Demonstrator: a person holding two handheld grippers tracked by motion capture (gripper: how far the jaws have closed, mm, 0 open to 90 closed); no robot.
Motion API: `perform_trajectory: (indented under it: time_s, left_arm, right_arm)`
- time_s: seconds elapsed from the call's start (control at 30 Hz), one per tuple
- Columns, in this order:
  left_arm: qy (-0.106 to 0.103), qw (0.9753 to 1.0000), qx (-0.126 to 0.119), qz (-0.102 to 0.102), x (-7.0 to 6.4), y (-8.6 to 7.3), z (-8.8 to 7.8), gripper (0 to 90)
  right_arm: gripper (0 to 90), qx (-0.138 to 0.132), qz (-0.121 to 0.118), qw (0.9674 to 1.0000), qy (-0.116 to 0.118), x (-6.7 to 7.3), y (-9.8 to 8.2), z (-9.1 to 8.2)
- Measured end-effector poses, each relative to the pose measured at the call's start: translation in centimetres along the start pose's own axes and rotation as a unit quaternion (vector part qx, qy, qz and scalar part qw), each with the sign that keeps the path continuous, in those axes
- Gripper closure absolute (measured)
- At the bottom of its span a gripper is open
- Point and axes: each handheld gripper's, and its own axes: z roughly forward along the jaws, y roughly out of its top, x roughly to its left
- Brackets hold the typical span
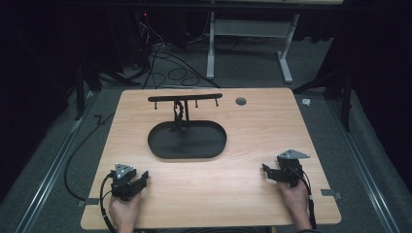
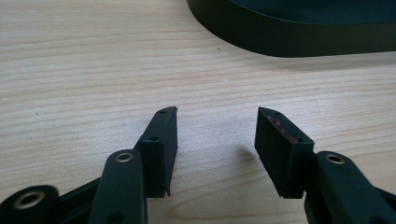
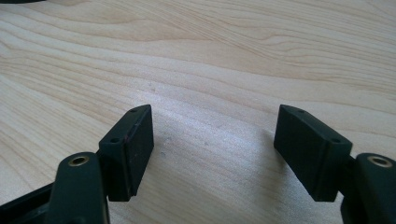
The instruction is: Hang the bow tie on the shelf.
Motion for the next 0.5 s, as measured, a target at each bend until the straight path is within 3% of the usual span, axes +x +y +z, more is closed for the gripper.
perform_trajectory:
  time_s: [0.07, 0.17, 0.5]
  left_arm:
    - [0.006, 0.9999, 0.002, 0.010, -0.26, 0.04, 0.09, 47.2]
    - [0.013, 0.9990, 0.011, 0.041, -0.85, 0.09, 0.27, 41.5]
    - [0.011, 0.9991, 0.012, 0.038, -1.01, 0.08, 0.33, 36.9]
  right_arm:
    - [29.6, 0.000, 0.000, 1.0000, 0.000, 0.00, 0.00, 0.00]
    - [29.6, 0.000, 0.000, 1.0000, 0.000, 0.00, 0.00, 0.00]
    - [29.6, 0.000, 0.000, 1.0000, 0.000, 0.01, -0.01, 0.00]
